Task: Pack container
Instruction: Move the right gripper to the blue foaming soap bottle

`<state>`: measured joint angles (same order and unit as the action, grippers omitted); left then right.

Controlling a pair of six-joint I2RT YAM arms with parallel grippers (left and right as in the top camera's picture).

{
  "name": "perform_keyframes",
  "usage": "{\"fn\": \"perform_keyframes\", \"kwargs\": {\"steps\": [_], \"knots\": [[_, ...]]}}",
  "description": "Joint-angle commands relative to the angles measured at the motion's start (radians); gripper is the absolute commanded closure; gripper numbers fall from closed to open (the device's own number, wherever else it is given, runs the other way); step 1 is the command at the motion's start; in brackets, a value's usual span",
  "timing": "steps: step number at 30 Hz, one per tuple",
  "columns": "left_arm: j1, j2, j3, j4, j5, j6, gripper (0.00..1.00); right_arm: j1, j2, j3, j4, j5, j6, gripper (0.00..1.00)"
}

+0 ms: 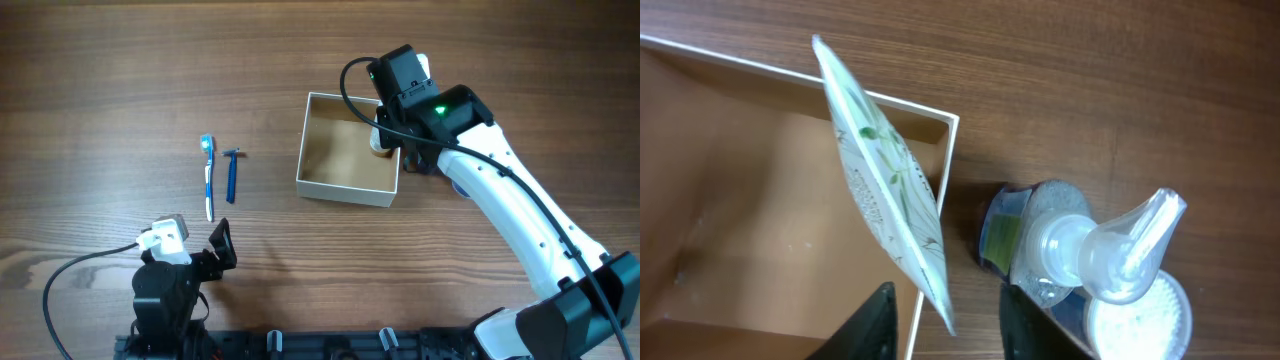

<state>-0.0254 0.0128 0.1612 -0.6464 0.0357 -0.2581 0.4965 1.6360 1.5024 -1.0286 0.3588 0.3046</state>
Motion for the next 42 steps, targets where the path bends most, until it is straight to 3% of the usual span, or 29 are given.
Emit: {"fn": "perform_keyframes", "kwargs": {"steps": [1,10,13,20,26,29,37,42], "knots": [[-0.005,-0.010,-0.005,0.003,-0.002,-0.012,0.00,-0.002,-0.012,0.004,0.000,-0.004,0.013,0.54],[-0.005,-0.010,-0.005,0.003,-0.002,-0.012,0.00,-0.008,-0.172,0.004,0.015,-0.030,0.017,0.29],[-0.005,-0.010,-0.005,0.003,-0.002,-0.012,0.00,-0.054,-0.242,0.004,0.006,-0.050,0.063,0.26],[-0.005,-0.010,-0.005,0.003,-0.002,-0.012,0.00,-0.298,-0.267,0.000,-0.071,-0.248,0.091,0.23],[-0.005,-0.010,-0.005,0.003,-0.002,-0.012,0.00,-0.515,-0.195,-0.058,-0.164,-0.434,0.040,0.06],[-0.005,-0.010,-0.005,0.003,-0.002,-0.012,0.00,-0.545,-0.155,-0.084,-0.162,-0.467,0.008,0.07],[-0.005,-0.010,-0.005,0.003,-0.002,-0.012,0.00,-0.534,-0.134,-0.084,-0.085,-0.466,-0.013,0.20],[-0.005,-0.010,-0.005,0.003,-0.002,-0.012,0.00,-0.466,-0.131,-0.084,-0.045,-0.444,-0.016,0.25]]}}
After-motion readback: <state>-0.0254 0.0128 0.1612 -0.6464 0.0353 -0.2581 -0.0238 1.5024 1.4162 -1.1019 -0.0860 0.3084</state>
